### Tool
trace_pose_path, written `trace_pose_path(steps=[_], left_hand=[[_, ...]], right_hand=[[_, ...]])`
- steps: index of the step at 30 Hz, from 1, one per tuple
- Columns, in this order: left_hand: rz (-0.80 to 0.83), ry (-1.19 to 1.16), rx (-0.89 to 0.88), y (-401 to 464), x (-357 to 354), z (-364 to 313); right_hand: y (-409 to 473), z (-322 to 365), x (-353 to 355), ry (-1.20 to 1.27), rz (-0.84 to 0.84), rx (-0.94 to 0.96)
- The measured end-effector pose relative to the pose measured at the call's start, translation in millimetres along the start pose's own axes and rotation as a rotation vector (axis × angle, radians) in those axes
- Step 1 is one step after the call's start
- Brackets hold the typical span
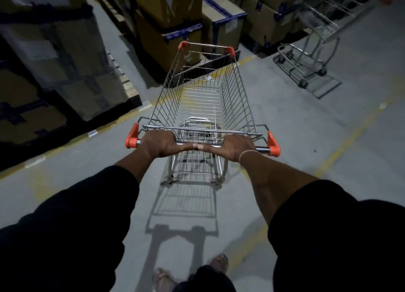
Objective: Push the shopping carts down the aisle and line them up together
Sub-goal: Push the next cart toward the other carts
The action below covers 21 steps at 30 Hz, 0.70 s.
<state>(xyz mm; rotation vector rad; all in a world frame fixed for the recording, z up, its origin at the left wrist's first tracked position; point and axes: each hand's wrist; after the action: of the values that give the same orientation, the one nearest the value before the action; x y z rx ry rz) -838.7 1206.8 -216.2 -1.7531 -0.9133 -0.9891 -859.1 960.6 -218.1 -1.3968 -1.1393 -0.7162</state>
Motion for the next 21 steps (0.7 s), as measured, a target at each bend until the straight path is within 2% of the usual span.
trace_pose_path(steps=[14, 21], left_hand=[[-0.028, 0.067, -0.252, 128.5, -4.8, -161.8], [-0.042, 0.117, -0.348, 184.1, -2.3, -232.8]], right_hand=[[-15.3, -178.2, -35.3, 0.095, 0.007, -0.219], [-13.2, -249.0, -51.6, 0.085, -0.081, -0.326]])
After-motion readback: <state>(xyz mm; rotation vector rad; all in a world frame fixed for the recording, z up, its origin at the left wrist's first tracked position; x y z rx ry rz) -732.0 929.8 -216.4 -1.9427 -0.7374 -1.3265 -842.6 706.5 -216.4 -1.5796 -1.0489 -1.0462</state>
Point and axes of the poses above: each hand's wrist, its own y-axis towards the middle knuckle, its own x-axis out of the back of the hand, z = x × y, and after that the axes turned 15 degrees about -y, right-handed
